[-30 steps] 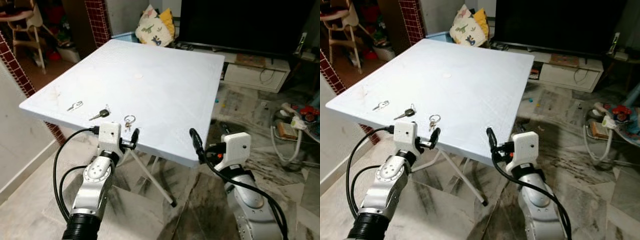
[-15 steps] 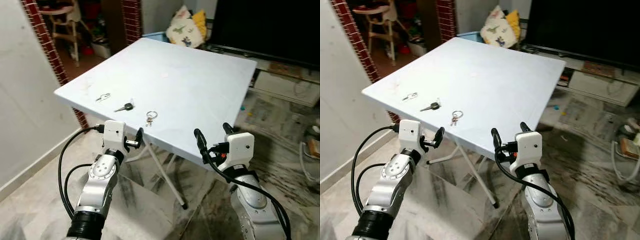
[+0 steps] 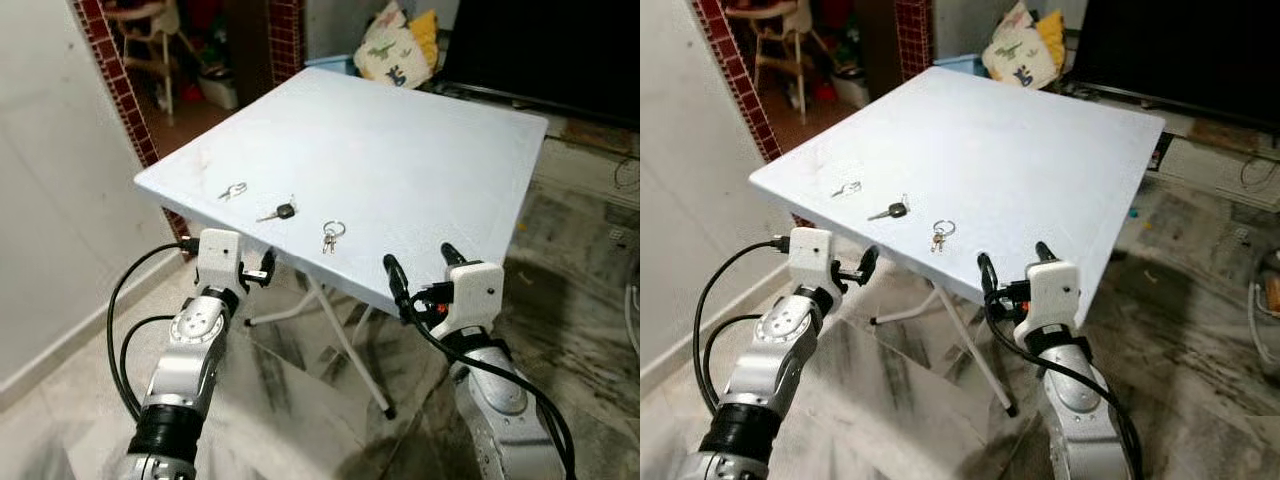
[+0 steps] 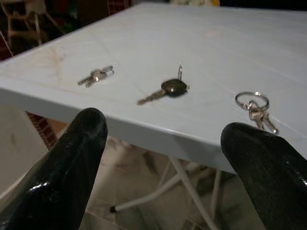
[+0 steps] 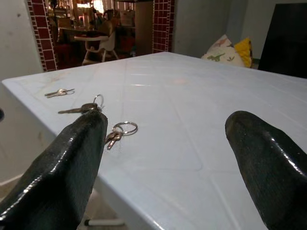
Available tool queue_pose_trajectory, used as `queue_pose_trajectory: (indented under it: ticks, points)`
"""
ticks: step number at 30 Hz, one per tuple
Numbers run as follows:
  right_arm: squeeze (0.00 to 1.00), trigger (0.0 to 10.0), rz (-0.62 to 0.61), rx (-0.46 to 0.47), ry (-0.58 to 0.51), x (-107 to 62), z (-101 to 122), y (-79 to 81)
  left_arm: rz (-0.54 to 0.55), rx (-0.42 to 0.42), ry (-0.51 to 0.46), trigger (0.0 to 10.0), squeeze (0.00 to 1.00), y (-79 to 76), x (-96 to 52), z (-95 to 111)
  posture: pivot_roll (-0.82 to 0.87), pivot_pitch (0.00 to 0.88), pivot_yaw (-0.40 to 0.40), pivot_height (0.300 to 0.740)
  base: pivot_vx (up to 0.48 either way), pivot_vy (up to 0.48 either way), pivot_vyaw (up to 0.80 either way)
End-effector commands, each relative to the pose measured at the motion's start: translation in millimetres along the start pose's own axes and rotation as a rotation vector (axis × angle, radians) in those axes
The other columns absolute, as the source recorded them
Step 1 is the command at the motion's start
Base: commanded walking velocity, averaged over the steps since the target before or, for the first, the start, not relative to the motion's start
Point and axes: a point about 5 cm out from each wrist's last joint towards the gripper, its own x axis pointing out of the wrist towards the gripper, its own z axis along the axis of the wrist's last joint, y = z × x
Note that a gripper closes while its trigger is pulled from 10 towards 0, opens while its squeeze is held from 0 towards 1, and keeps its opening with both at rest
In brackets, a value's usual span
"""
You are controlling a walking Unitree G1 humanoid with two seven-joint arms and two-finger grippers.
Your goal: Hang keys on a hook
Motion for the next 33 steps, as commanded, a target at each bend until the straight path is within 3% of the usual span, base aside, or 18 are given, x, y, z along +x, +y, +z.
queue_pose_trajectory:
  ticks: [1, 5, 12, 22, 33]
  points:
    - [0.00, 10.0, -0.032, -0.013, -0.005, -2.0, 3, -6.9, -0.025, 0.000, 0.009, 10.0, 0.00, -7.8, 2.1, 0, -0.01, 0.000, 0.038, 0.740, 0.000, 0.480, 0.00]
    - [0.00, 10.0, -0.041, -0.017, -0.006, -2.2, 3, -8.3, -0.039, 0.031, -0.013, 10.0, 0.00, -9.9, 3.1, 3, -0.01, 0.000, 0.041, 0.740, 0.000, 0.337, 0.00]
    - [0.00, 10.0, -0.054, -0.026, -0.009, -2.6, 4, -10.4, -0.108, -0.017, -0.028, 10.0, 0.00, -19.9, 2.4, 6, -0.01, 0.000, 0.042, 0.740, 0.000, 0.000, 0.00]
    - [0.00, 10.0, -0.056, -0.035, -0.015, -1.6, 5, -11.3, -0.135, -0.023, -0.048, 10.0, 0.00, -23.4, 2.6, 8, -0.01, 0.000, 0.041, 0.740, 0.000, 0.000, 0.00]
    - [0.00, 10.0, -0.048, -0.032, -0.013, -1.9, 4, -10.1, -0.144, -0.052, -0.032, 10.0, 0.00, -24.5, 1.0, 5, -0.01, 0.000, 0.039, 0.740, 0.291, 0.000, 0.00]
